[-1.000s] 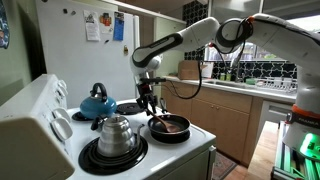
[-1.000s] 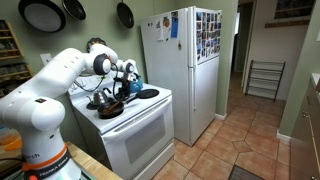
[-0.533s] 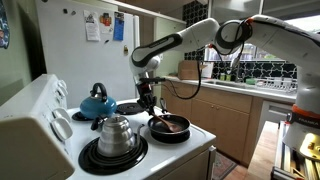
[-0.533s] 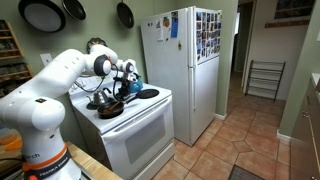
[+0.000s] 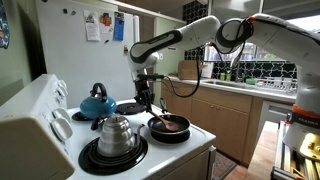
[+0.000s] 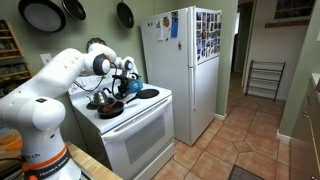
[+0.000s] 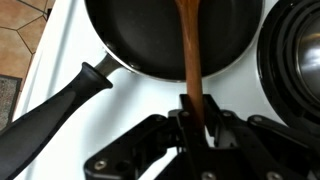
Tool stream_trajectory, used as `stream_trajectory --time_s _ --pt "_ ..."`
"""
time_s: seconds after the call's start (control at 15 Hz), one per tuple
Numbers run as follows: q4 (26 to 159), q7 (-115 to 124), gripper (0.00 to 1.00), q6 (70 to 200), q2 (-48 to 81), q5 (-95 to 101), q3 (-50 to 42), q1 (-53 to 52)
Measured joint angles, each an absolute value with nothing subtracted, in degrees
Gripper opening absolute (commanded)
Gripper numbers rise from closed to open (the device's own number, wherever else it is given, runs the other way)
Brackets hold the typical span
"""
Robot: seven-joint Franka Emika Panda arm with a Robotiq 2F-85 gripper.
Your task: Use the wooden spoon to stir the black pan
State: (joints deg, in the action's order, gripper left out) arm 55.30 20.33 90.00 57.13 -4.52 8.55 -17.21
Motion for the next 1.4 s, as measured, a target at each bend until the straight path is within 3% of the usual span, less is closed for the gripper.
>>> stream_trajectory --time_s 1.4 --pt "65.0 49.0 0.04 89.9 49.0 1.0 1.0 -20.5"
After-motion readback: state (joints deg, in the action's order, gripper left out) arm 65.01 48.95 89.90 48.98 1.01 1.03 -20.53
